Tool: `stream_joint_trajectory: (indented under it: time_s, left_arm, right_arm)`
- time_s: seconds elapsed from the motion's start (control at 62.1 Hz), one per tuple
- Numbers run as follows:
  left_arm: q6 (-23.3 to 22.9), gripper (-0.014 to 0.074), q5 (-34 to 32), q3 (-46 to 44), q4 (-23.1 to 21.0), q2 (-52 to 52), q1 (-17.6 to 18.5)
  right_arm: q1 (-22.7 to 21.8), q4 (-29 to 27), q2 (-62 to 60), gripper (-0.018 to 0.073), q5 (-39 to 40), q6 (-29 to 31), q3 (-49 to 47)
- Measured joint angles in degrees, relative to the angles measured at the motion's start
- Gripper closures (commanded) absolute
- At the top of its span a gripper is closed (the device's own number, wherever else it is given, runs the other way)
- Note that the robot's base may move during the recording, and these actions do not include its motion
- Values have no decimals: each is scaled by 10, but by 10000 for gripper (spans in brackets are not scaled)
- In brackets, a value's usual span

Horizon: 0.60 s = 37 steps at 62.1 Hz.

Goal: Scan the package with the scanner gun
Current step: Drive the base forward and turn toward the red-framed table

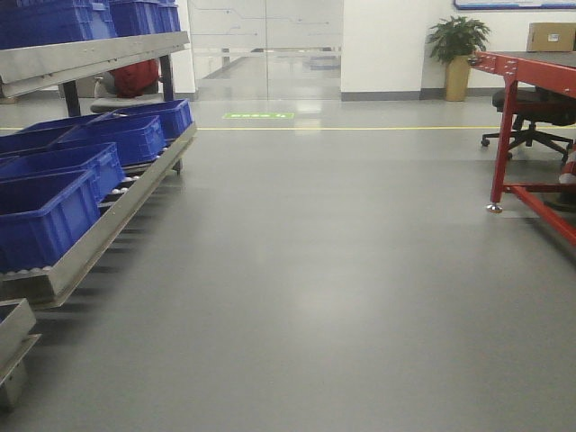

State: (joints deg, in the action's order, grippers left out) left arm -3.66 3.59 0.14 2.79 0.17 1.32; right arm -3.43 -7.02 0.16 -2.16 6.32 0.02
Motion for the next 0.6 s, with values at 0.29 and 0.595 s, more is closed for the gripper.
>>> stream_joint_trajectory:
  time_s: [0.29,0.595]
  left_arm:
    - [0,707,0,0,0,0,0]
    - [0,707,0,0,0,0,0]
  right_arm:
    - [0,0,0,728,0,0,0]
    - [0,0,0,728,0,0,0]
